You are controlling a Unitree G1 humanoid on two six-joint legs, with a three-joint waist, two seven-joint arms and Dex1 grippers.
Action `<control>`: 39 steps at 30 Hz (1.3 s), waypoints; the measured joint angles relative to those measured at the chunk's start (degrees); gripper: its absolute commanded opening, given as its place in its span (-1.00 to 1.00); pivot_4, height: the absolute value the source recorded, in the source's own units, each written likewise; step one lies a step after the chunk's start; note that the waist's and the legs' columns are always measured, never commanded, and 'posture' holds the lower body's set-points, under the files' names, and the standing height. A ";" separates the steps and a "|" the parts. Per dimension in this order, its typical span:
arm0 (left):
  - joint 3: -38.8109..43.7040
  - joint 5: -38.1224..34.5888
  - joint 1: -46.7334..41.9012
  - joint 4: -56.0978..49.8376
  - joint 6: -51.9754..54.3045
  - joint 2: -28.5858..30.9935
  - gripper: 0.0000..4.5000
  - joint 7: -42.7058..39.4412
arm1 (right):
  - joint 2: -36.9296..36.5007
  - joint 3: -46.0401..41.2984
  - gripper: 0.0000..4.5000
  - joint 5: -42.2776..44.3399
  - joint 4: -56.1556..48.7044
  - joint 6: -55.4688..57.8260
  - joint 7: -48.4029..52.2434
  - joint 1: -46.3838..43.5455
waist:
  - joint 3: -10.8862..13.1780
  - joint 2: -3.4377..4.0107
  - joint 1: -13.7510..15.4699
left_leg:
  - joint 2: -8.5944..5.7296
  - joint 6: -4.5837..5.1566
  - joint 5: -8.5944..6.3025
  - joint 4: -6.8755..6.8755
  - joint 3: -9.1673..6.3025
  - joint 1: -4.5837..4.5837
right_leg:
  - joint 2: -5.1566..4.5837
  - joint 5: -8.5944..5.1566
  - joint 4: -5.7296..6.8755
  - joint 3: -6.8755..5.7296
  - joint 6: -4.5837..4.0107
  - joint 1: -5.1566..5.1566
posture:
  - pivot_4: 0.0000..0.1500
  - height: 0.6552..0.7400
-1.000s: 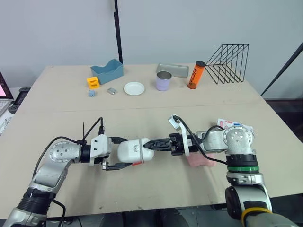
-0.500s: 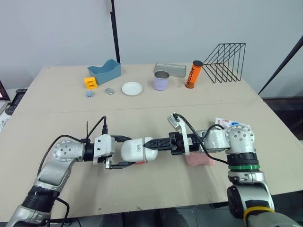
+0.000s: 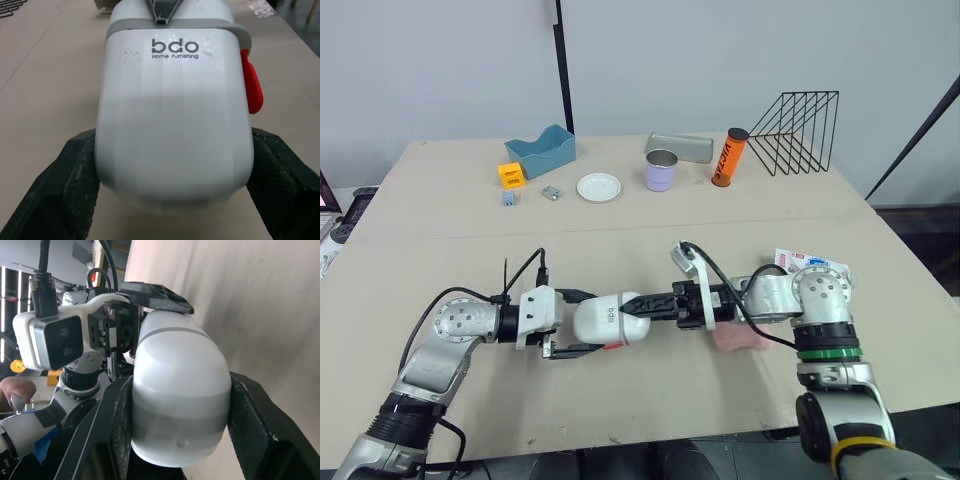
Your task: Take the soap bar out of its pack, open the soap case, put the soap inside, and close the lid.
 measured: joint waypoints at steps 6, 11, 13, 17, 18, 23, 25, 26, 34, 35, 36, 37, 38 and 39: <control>0.07 0.40 0.00 0.35 -0.10 0.03 0.55 0.07 | 0.12 -0.03 -0.07 0.00 -0.09 -0.16 -1.09 -0.08 | 0.00 0.00 0.00 | 0.00 0.00 0.00 -0.01 -0.02 -0.02 | -0.01 0.00 -0.02 -0.02 0.00 -0.01 | 1.00 0.98; -0.61 0.40 0.00 0.31 -0.52 -0.45 0.55 -0.19 | -1.47 -0.11 -0.07 1.58 -0.37 -0.21 -0.85 1.25 | 0.00 0.00 0.01 | 0.00 0.00 0.00 -0.03 -0.05 -0.04 | -0.02 0.00 -0.05 -0.03 -0.01 -0.01 | 1.00 0.98; -0.82 0.38 -0.07 0.11 -0.77 -0.64 0.55 -0.24 | -2.20 -0.11 -0.08 2.28 -0.79 -0.21 -0.79 1.73 | 0.00 0.00 -0.02 | 0.00 0.01 0.00 -0.03 -0.04 -0.05 | -0.01 0.00 -0.05 -0.02 0.00 -0.01 | 1.00 0.98; -0.85 0.39 -0.17 0.12 -1.29 -0.64 0.55 -0.24 | -2.40 -0.06 -0.08 3.18 -0.87 -0.42 -1.07 1.85 | 0.00 0.00 -0.06 | 0.01 0.03 0.02 -0.06 -0.07 -0.04 | 0.01 0.00 -0.05 -0.03 0.00 -0.02 | 1.00 0.98; -0.84 0.39 -0.17 0.13 -1.30 -0.64 0.55 -0.24 | -2.40 -0.04 -0.08 3.27 -0.87 -0.46 -1.09 1.85 | 0.00 0.00 -0.06 | 0.01 0.03 0.02 -0.06 -0.07 -0.04 | 0.01 -0.01 -0.05 -0.03 0.00 -0.02 | 1.00 0.98; -0.23 0.70 -0.23 1.15 -1.24 -0.08 0.55 0.00 | -0.36 0.41 -0.08 2.08 -0.93 -2.63 -2.25 1.44 | 0.00 0.00 -0.07 | 0.01 0.04 0.03 -0.07 -0.08 -0.05 | 0.01 -0.02 -0.06 -0.05 0.02 -0.04 | 1.00 0.98; 0.13 0.76 -0.28 1.24 -1.23 0.02 0.55 0.14 | 0.01 0.63 -0.08 1.84 -0.93 -3.19 -2.30 1.07 | 0.00 0.00 -0.07 | 0.01 0.05 0.03 -0.07 -0.10 -0.08 | -0.01 -0.01 -0.07 -0.07 0.01 -0.04 | 1.00 0.98; 0.17 0.76 -0.30 1.24 -1.23 0.05 0.55 0.17 | 0.03 0.72 -0.08 1.74 -0.93 -3.26 -2.29 1.00 | 0.00 0.00 -0.06 | 0.01 0.05 0.03 -0.07 -0.10 -0.08 | -0.02 -0.01 -0.08 -0.08 0.01 -0.04 | 1.00 0.98; 0.10 0.75 -0.29 1.23 -1.39 0.10 0.55 -0.11 | -0.87 1.45 0.64 0.22 -4.48 -3.24 -1.63 1.33 | 0.00 0.00 -0.06 | 0.01 0.05 0.03 -0.08 -0.14 -0.12 | -0.02 -0.01 -0.10 -0.08 0.00 -0.05 | 1.00 0.98; 0.05 0.59 -0.30 1.22 -1.26 0.04 0.55 -0.17 | -1.35 2.25 0.78 -0.58 -6.07 -2.91 -1.66 1.43 | 0.00 0.00 -0.06 | 0.02 0.05 0.03 -0.09 -0.15 -0.12 | -0.03 -0.02 -0.10 -0.09 0.00 -0.05 | 1.00 0.98; 0.05 0.45 -0.29 1.22 -1.23 0.03 0.55 -0.17 | -1.90 2.97 0.99 -1.37 -7.79 -2.45 -1.63 1.96 | 0.00 -0.01 -0.06 | 0.02 0.05 0.03 -0.09 -0.17 -0.14 | -0.03 -0.02 -0.12 -0.11 0.00 -0.05 | 1.00 0.98; 0.05 0.43 -0.30 1.22 -1.22 0.03 0.55 -0.17 | -2.09 3.08 0.99 -1.54 -8.11 -2.41 -1.59 2.20 | 0.00 0.00 -0.06 | 0.02 0.05 0.03 -0.09 -0.17 -0.14 | -0.03 -0.02 -0.12 -0.11 0.00 -0.05 | 1.00 0.98; 0.05 0.43 -0.29 1.22 -1.22 0.03 0.55 -0.17 | -2.19 3.17 0.99 -1.64 -8.24 -2.41 -1.56 2.34 | 0.00 -0.01 -0.06 | 0.02 0.05 0.03 -0.09 -0.18 -0.14 | -0.03 -0.02 -0.12 -0.11 0.00 -0.05 | 1.00 0.98; 0.01 0.45 -0.28 1.22 -1.10 0.03 0.55 -0.15 | -2.75 3.41 0.99 -1.95 -8.53 -2.39 -1.06 3.27 | 0.00 0.00 -0.07 | 0.01 0.06 0.04 -0.09 -0.18 -0.15 | -0.03 -0.02 -0.12 -0.10 0.00 -0.06 | 1.00 0.98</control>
